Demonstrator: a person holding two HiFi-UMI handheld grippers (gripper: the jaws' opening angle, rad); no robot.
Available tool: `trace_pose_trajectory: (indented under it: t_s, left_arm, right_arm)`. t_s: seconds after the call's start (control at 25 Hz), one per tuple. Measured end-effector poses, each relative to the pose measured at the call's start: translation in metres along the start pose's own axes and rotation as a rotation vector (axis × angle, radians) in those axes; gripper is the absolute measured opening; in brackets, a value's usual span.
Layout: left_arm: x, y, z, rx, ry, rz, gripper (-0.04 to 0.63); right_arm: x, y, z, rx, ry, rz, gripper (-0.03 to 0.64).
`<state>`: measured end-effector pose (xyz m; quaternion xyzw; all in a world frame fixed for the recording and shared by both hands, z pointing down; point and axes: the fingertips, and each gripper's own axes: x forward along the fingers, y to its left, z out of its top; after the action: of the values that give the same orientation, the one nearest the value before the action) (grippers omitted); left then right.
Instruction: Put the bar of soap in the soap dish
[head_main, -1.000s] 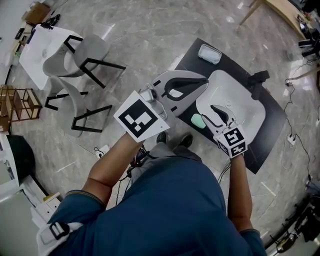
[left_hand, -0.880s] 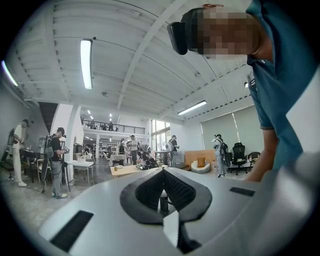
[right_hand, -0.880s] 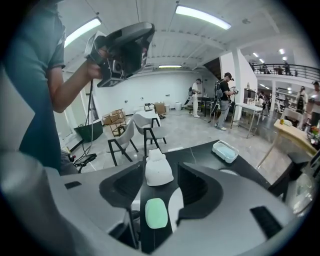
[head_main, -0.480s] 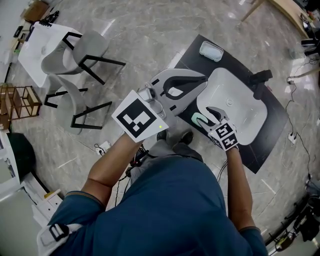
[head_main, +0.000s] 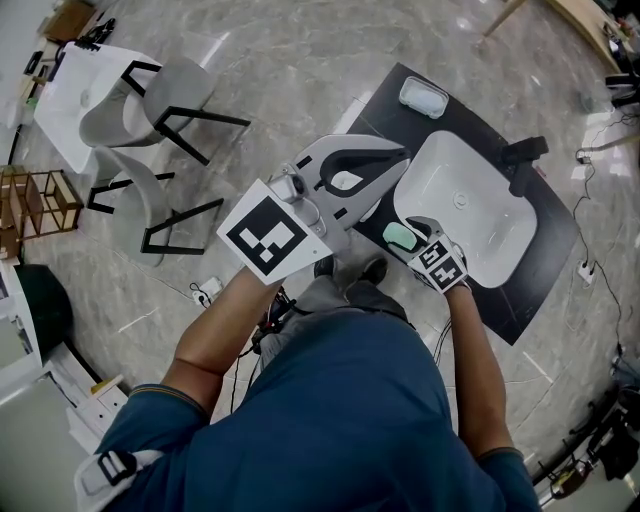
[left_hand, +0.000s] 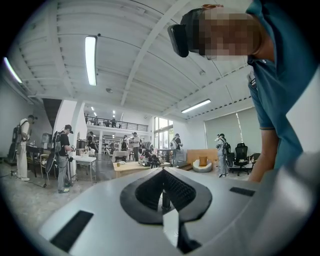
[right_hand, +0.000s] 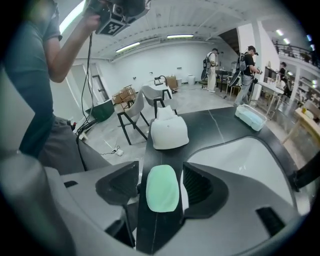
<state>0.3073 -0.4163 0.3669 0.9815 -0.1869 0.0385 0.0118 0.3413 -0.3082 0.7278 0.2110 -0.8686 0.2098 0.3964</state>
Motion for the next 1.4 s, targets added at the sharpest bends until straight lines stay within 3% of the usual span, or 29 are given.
trace_pose_trajectory:
  t_s: [0.6, 1.08, 1.4]
  left_arm:
    - [0.002, 0.001, -0.010, -0.020, 0.019, 0.003, 0.000]
    - [0.001, 0.000, -0.013, -0.027, 0.024, 0.008, 0.000]
    - [-0.005, 0.000, -0.011, -0.020, 0.020, 0.006, 0.000]
  right_arm:
    - [0.029, 0.002, -0.044, -0.076, 0.166, -0.005, 0.276]
    - [0.028, -0.006, -0.047, 0.022, 0.127, -0.050, 0.275]
    - [0.017, -0.007, -0.036, 0.028, 0.103, -0.069, 0.267]
